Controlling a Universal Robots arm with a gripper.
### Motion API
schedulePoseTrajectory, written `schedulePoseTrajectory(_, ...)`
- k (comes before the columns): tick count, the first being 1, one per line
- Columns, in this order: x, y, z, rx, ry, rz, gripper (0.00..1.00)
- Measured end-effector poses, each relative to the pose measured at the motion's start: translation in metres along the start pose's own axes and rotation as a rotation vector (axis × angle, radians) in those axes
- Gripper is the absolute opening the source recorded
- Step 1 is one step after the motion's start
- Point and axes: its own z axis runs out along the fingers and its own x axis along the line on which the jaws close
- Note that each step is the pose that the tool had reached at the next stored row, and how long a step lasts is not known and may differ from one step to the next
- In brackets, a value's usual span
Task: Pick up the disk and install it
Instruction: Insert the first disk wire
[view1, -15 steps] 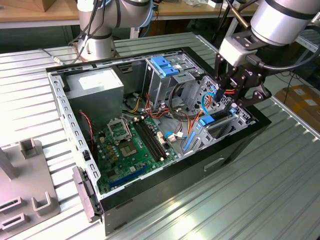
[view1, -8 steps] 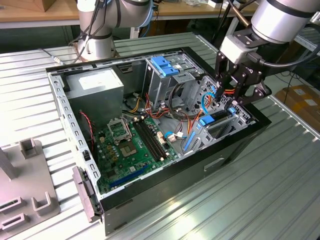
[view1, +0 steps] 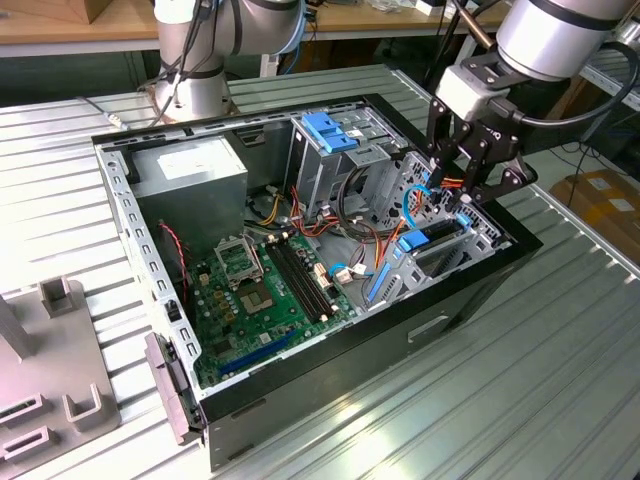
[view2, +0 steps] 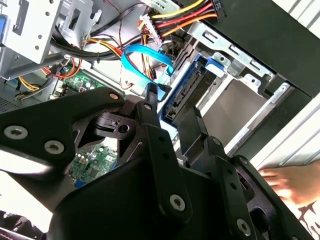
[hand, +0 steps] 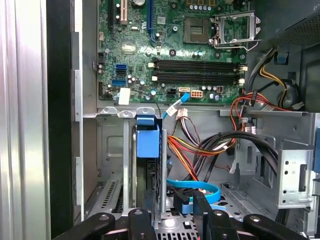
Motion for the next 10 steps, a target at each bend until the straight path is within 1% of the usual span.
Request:
schedulePoseTrajectory(2, -0.0024, -0.0016, 0.0021, -0.0003, -0.0001, -0.006, 0.44)
schedulePoseTrajectory(3, -0.0036, -0.0033, 0.0028, -0.0005, -0.0004, -0.008, 0.44)
schedulePoseTrajectory(4, -0.0059, -0.0067, 0.0038, -0.0007, -0.0007, -0.013, 0.44)
schedulePoseTrajectory(5, -0.0063, -0.0076, 0.005, -0.0008, -0.0003, -0.015, 0.44)
schedulePoseTrajectory(7, -0.0063, -0.0076, 0.0063, -0.001, 0.0041, -0.016, 0.44)
schedulePoseTrajectory(10, -0.0062, -0.0075, 0.0078, -0.001, 0.0057, -0.016, 0.44)
